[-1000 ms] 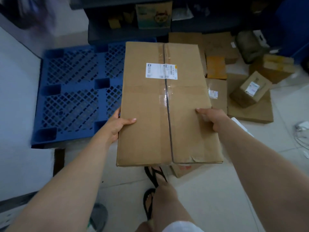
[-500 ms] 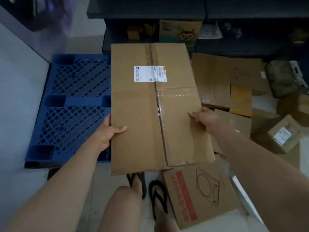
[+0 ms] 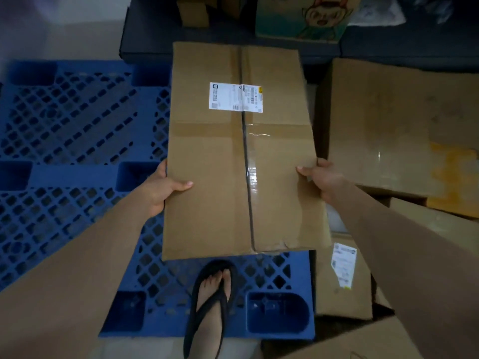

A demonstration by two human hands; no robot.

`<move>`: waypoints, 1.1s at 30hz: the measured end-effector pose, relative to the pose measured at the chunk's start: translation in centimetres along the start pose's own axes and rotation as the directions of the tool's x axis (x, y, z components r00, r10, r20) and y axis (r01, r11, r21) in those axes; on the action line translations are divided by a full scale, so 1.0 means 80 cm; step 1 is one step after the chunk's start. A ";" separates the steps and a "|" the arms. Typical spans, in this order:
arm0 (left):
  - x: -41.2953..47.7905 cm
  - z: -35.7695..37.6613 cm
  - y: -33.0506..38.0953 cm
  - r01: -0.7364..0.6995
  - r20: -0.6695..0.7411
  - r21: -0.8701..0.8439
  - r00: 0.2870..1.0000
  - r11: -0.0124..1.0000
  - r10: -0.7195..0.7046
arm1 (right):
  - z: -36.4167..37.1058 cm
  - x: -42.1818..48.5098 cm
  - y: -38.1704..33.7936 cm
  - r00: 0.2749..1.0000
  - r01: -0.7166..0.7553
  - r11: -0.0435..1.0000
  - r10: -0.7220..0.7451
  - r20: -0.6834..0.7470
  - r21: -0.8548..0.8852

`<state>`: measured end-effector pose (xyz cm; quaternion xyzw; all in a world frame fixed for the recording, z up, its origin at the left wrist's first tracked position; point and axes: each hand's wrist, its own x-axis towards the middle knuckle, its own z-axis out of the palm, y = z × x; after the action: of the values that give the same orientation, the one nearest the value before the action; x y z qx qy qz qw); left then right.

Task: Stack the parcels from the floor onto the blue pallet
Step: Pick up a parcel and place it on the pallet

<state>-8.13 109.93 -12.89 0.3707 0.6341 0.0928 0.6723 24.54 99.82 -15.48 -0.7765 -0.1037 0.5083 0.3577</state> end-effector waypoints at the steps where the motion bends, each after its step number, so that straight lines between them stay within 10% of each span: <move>1: 0.030 -0.002 -0.008 0.003 -0.006 0.005 1.000 1.000 -0.003 | 0.013 0.028 0.010 1.000 0.026 1.000 -0.026 0.007 0.006; 6: 0.134 0.001 -0.063 -0.051 -0.265 -0.097 0.964 0.994 0.023 | 0.068 0.114 0.073 0.985 0.078 0.995 -0.067 0.162 -0.058; 10: 0.163 0.007 -0.100 0.031 -0.586 0.183 0.806 0.983 0.084 | 0.065 0.093 0.133 0.958 -0.099 0.981 0.140 -0.251 0.167; 13: 0.171 0.010 -0.114 0.167 -0.455 0.051 0.881 0.985 -0.126 | 0.062 0.044 0.189 0.822 -0.513 0.785 0.566 -0.065 0.346; 17: 0.163 0.026 -0.123 0.190 -0.436 -0.011 0.883 0.982 -0.175 | 0.102 0.015 0.217 0.854 -0.454 0.528 0.488 0.181 0.718; 22: 0.150 0.046 -0.132 0.316 -0.466 -0.092 0.824 0.944 -0.322 | 0.108 0.037 0.177 0.889 -0.330 0.666 0.458 -0.017 0.669; 27: 0.107 0.110 -0.164 0.446 -0.286 -0.248 0.814 0.860 -0.505 | 0.051 0.090 0.085 0.981 0.009 0.761 0.118 -0.152 0.649; 33: 0.074 0.173 -0.153 0.599 0.234 -0.352 0.800 0.719 -0.552 | 0.075 0.098 0.096 0.978 -0.069 0.978 0.104 -0.179 0.196</move>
<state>1.43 99.52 -26.18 0.0105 0.6450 -0.0116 0.7640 21.40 101.13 -27.52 -0.7875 0.0132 0.4553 0.4153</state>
